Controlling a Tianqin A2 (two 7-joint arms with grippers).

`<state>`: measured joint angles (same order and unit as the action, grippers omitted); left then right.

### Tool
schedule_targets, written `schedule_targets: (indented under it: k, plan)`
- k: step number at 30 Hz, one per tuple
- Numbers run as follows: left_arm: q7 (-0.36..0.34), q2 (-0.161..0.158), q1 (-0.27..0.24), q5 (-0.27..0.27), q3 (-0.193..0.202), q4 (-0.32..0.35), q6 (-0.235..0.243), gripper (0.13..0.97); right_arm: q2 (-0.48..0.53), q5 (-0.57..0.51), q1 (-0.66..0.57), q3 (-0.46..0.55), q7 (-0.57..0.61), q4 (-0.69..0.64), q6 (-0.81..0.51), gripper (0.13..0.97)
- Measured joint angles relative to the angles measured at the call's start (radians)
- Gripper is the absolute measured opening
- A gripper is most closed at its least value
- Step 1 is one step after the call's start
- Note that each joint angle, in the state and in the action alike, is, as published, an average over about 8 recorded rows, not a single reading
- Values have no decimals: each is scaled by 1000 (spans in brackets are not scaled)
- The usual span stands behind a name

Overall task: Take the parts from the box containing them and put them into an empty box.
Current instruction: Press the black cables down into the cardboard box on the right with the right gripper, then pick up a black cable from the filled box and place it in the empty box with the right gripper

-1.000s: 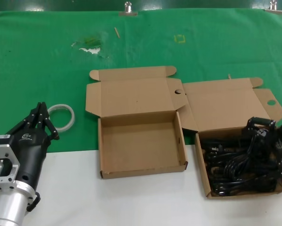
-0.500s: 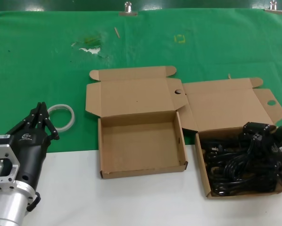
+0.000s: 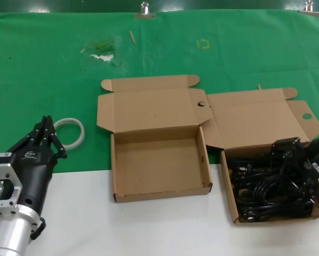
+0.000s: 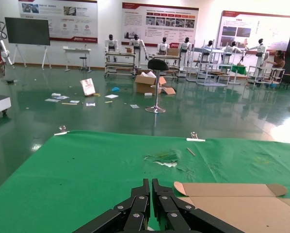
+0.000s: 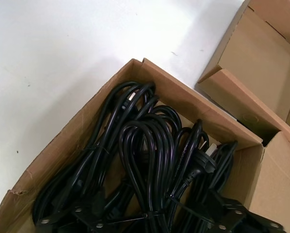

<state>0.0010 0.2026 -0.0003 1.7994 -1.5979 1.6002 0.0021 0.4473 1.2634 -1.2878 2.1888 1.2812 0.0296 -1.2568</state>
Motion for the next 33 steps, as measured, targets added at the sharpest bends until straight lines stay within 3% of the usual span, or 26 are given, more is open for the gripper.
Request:
schedule_targets:
  k: [9,13,21,30,33]
  plan:
    - [0,0,0,0,0,0,0,156,0,-11,0,-12,-2,0,1,582]
    - [0,0,0,0,0,0,0,156,0,-15,-1,-17,-1,0,1,582]
    - [0,0,0,0,0,0,0,156,2,-21,-4,-27,-1,-1,0,372]
    - [0,0,0,0,0,0,0,156,4,-25,-7,-35,-8,0,-8,236]
    - [0,0,0,0,0,0,0,156,6,-27,-9,-36,-13,1,-18,231]
